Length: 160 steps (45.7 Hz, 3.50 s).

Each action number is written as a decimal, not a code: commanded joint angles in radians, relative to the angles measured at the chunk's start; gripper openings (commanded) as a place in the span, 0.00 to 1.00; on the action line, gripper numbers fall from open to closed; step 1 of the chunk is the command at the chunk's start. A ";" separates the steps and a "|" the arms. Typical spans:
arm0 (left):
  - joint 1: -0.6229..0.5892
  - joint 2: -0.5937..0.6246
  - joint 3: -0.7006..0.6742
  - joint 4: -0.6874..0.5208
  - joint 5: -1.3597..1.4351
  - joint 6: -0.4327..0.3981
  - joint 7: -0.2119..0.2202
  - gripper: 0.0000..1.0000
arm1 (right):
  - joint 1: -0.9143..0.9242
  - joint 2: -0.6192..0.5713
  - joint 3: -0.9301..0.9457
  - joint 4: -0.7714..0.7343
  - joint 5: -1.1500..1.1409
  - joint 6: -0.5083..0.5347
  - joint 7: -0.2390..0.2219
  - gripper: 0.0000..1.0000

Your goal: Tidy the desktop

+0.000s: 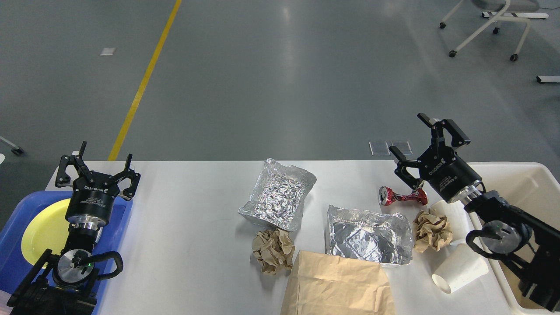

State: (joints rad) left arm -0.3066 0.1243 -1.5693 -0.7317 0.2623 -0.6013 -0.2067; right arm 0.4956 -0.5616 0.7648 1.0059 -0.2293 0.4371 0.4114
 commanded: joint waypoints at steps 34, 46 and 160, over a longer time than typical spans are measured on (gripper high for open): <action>0.000 0.000 0.000 0.000 0.000 0.000 0.001 0.96 | 1.314 0.167 -1.832 0.019 0.168 0.130 -0.055 1.00; 0.000 0.000 0.000 0.000 0.000 0.000 0.000 0.96 | 1.557 0.279 -1.891 0.220 0.171 0.206 -0.437 1.00; 0.000 0.000 0.000 0.000 0.000 -0.002 0.001 0.96 | 1.048 0.526 -1.642 0.497 -0.616 -0.291 -0.605 0.98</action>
State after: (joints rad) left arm -0.3065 0.1242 -1.5691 -0.7317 0.2623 -0.6031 -0.2055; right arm 1.5848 -0.0731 -0.8708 1.5306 -0.8196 0.1658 -0.1930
